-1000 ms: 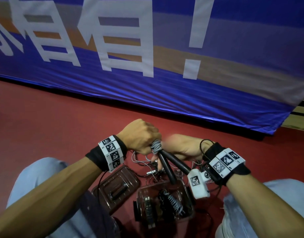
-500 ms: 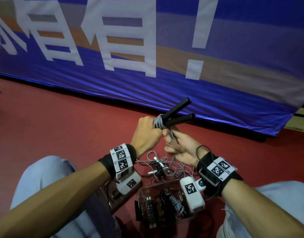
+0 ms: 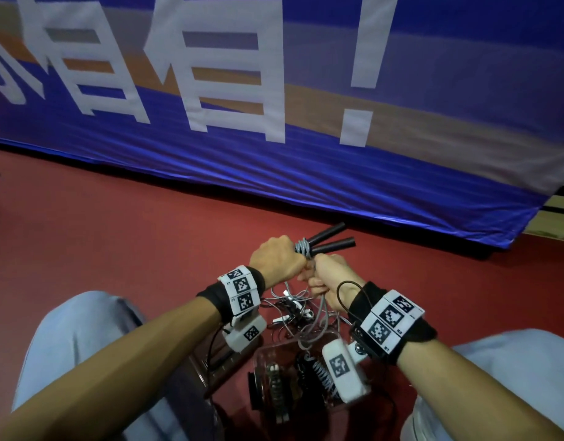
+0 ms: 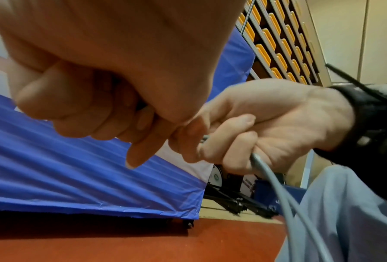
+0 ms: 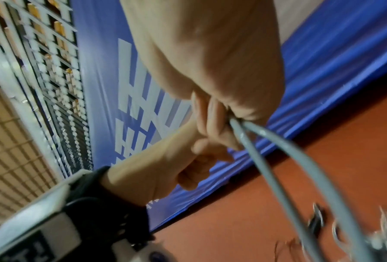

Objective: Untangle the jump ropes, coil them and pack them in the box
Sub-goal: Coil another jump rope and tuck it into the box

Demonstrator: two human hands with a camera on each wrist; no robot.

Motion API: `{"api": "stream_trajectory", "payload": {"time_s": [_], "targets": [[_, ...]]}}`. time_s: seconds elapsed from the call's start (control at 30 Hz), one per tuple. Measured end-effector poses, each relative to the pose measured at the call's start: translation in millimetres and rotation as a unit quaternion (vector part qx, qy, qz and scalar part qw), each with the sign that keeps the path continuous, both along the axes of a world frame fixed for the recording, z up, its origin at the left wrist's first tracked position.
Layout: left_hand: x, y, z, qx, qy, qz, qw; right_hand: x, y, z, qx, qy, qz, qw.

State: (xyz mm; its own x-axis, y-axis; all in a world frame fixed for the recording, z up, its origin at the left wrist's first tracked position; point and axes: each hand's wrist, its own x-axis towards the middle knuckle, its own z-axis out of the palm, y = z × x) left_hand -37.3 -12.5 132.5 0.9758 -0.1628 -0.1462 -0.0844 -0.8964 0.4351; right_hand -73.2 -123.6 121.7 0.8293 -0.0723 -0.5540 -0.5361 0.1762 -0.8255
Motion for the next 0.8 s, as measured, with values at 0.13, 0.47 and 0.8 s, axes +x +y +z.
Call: {"api": "stream_trajectory", "payload": {"time_s": [0.13, 0.47, 0.8], "targets": [[0, -4, 1, 0.060, -0.045, -0.008, 0.997, -1, -10, 7, -0.174, -0.043, 0.113, 0.977], [-4, -4, -12, 0.216, -0.026, -0.090, 0.972, -14, -33, 12, -0.637, -0.267, 0.286, 0.664], [7, 7, 3, 0.385, -0.159, -0.341, 0.843, -6, -39, 0, -0.604, -0.325, 0.310, 0.658]]}}
